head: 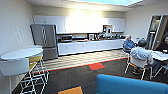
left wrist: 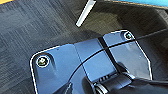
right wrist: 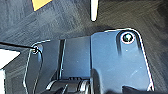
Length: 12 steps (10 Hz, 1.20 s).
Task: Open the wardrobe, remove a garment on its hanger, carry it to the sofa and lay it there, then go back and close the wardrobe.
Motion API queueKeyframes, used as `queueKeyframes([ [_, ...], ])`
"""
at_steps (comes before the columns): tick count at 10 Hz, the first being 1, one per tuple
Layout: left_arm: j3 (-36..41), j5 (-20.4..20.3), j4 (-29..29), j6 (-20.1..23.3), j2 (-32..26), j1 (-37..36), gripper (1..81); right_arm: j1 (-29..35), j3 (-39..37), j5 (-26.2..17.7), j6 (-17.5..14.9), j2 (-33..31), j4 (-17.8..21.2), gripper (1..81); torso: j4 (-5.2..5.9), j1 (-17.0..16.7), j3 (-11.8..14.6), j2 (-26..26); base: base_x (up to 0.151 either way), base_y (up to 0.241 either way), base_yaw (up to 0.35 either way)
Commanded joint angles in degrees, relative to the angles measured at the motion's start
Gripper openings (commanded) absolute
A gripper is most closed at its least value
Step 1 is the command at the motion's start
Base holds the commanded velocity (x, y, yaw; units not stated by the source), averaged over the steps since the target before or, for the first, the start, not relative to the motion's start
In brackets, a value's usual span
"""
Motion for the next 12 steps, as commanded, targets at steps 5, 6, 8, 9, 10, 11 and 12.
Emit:
queueKeyframes([
  [5,0.2,2.0,0.3,0.3,-0.2,-3.9,81.1,3.3,0.1,-2.2,0.0,0.0,0.4,81.1,0.0,0.1,0.0,0.0,0.0,0.0,0.209],
  [6,0.2,2.0,0.3,0.3,-0.2,-3.9,81.1,3.4,0.1,-2.2,0.0,0.0,0.4,81.1,0.0,0.1,0.0,0.0,0.0,0.0,0.233],
  [8,0.2,2.0,0.3,0.3,-0.2,-3.8,81.1,3.4,0.0,-2.2,0.0,-0.1,0.4,81.1,0.0,0.1,0.0,0.0,0.0,0.0,0.259],
  [9,0.2,2.0,0.3,0.3,-0.3,-3.9,81.1,3.3,0.0,-2.2,0.0,0.0,0.4,81.1,0.0,0.1,0.0,0.0,0.0,0.0,0.274],
  [10,0.2,2.0,0.3,0.3,-0.3,-3.8,81.1,3.3,0.0,-2.2,0.0,-0.1,0.4,81.1,0.0,0.1,0.0,0.0,0.0,0.0,0.285],
  [11,0.2,2.0,0.4,0.3,-0.2,-3.8,81.1,3.3,-0.1,-2.2,0.0,-0.1,0.4,81.1,0.0,0.1,0.0,0.0,0.0,0.0,0.285],
  [12,0.2,2.0,0.5,0.3,-0.1,-3.8,81.1,3.2,-0.1,-2.2,0.0,-0.1,0.4,81.1,0.0,0.1,0.0,0.0,0.0,0.0,0.29],
])
